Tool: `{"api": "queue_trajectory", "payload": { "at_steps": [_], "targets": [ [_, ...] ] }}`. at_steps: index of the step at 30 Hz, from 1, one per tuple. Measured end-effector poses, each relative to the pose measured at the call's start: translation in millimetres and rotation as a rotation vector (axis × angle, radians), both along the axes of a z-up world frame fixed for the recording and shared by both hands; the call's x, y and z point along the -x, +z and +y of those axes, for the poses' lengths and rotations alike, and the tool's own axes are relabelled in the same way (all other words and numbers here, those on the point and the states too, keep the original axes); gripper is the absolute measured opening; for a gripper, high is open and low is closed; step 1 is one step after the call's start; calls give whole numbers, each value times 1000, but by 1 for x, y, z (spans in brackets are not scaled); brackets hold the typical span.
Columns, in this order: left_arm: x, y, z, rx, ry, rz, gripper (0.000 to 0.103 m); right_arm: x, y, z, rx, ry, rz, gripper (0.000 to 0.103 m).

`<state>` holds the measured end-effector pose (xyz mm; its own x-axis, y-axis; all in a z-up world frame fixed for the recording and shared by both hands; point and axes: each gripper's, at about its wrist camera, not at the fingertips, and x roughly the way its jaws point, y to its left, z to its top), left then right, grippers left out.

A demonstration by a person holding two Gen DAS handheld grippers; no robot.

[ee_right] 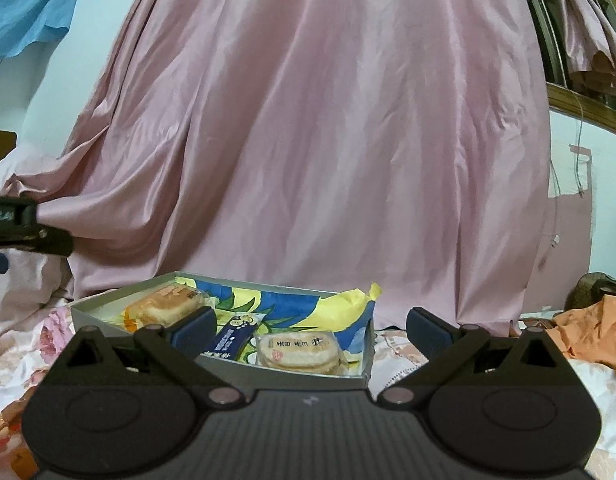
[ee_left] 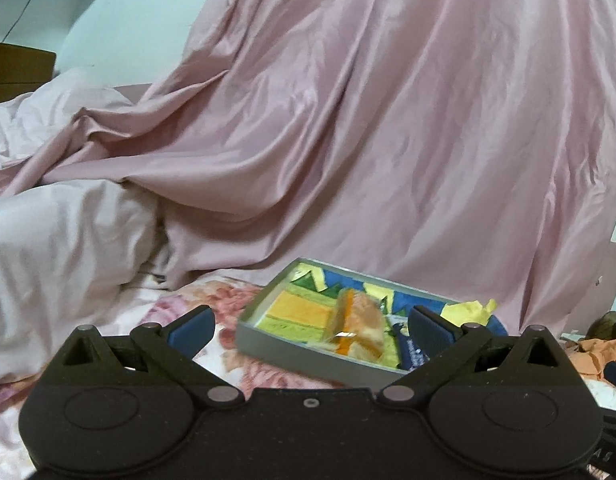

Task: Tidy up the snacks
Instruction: 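Open both tools to release the tube and rice cake into the tray, then move both tools back over the mandarin and gold foil bag on the bedspread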

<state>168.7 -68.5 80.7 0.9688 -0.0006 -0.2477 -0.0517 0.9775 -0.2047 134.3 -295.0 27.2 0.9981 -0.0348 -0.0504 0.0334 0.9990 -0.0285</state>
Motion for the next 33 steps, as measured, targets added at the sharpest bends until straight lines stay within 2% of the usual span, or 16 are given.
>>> {"api": "queue_trajectory", "payload": {
  "at_steps": [11, 20, 27, 33],
  "targets": [
    [41, -24, 28, 13, 29, 56, 102, 39, -7, 21, -30, 59, 71, 103],
    [73, -46, 47, 1, 45, 112, 102, 60, -21, 47, 13, 144, 209, 103],
    [91, -66, 65, -19, 51, 162, 102, 61, -27, 62, 62, 181, 271, 103],
    [99, -85, 72, -58, 35, 198, 102, 49, -39, 69, 81, 194, 382, 103]
  ]
}}
